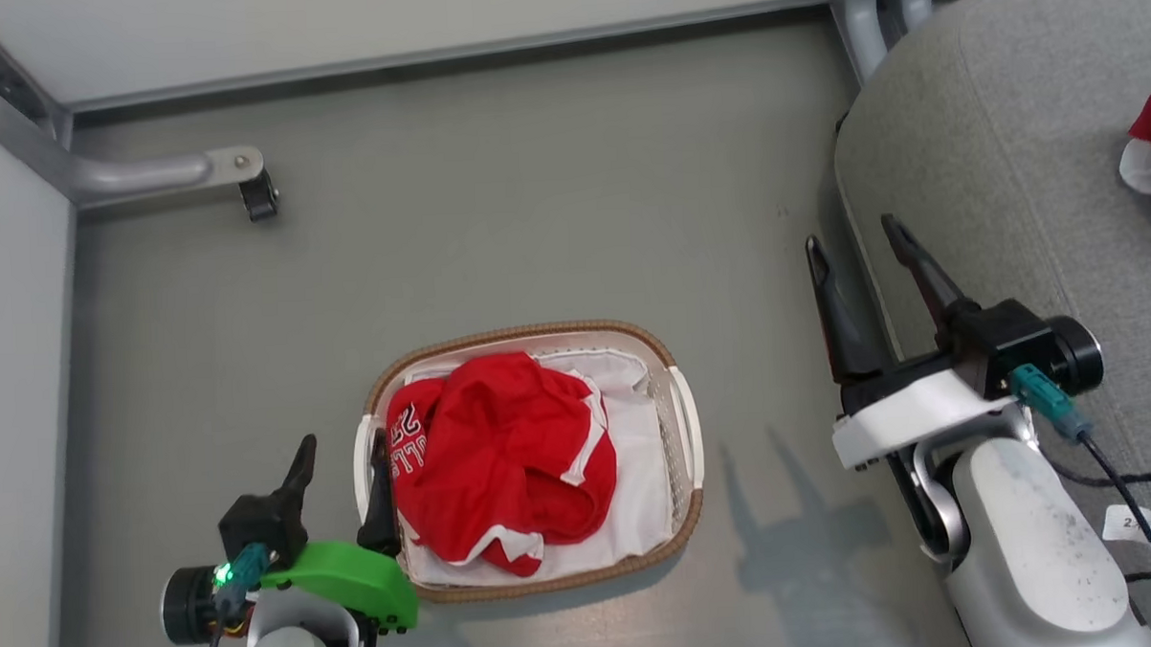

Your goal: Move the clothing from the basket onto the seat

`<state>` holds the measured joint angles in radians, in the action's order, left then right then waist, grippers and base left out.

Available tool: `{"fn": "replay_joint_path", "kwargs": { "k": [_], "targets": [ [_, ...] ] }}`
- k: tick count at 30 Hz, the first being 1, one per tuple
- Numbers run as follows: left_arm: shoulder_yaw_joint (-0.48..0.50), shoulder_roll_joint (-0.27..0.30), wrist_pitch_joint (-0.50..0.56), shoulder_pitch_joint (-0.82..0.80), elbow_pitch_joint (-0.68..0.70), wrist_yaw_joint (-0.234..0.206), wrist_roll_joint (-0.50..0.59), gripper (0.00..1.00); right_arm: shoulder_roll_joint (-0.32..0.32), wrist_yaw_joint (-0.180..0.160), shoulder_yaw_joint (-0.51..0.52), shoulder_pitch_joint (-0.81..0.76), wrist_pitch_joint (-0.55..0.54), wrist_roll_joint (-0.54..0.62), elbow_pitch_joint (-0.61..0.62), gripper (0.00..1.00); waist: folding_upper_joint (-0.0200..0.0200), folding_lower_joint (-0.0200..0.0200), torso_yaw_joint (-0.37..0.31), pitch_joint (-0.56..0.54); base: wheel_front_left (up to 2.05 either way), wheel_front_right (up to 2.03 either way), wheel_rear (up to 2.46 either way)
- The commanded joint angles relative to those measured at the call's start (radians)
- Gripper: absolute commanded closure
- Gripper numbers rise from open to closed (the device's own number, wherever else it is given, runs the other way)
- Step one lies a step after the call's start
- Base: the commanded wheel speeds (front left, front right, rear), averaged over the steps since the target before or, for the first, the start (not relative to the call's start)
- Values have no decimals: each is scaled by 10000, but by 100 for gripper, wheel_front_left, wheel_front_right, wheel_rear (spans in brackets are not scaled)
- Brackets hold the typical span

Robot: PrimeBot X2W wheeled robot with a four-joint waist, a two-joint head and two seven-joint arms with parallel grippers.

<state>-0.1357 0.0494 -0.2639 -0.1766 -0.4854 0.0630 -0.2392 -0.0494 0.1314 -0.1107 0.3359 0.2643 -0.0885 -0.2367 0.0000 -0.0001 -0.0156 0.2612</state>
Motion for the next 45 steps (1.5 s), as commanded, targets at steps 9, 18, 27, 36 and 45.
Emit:
{"fn": "replay_joint_path", "kwargs": {
  "k": [9, 18, 27, 36, 45],
  "targets": [
    [-368, 42, -9, -2516, -2051, 221, 439, 0, -36, -14, -311, 1272, 2, -209, 1024, 0, 0, 1, -720, 3256, 0, 0, 0],
    [-577, 178, -9, -4271, -4016, 76, 1244, 0, -32, -14, -422, 1706, 2, -285, 1413, 0, 0, 1, -1048, 4537, 0, 0, 0],
    [-780, 498, -9, -5619, -5883, -477, 1761, 0, -33, -14, -500, 1864, 2, -249, 1547, 0, 0, 1, -1317, 5350, 0, 0, 0],
    [-1170, 785, -9, -6789, -7167, -767, 2163, 0, -33, -14, -538, 1962, 1, -463, 1673, 0, 0, 1, -1566, 5870, 0, 0, 0],
    [-1362, 969, 351, -7560, -7872, -1047, 2176, 0, -35, -14, -675, 2055, 1, -715, 1785, 0, 0, 1, -1829, 6256, 0, 0, 0]
  ]
}}
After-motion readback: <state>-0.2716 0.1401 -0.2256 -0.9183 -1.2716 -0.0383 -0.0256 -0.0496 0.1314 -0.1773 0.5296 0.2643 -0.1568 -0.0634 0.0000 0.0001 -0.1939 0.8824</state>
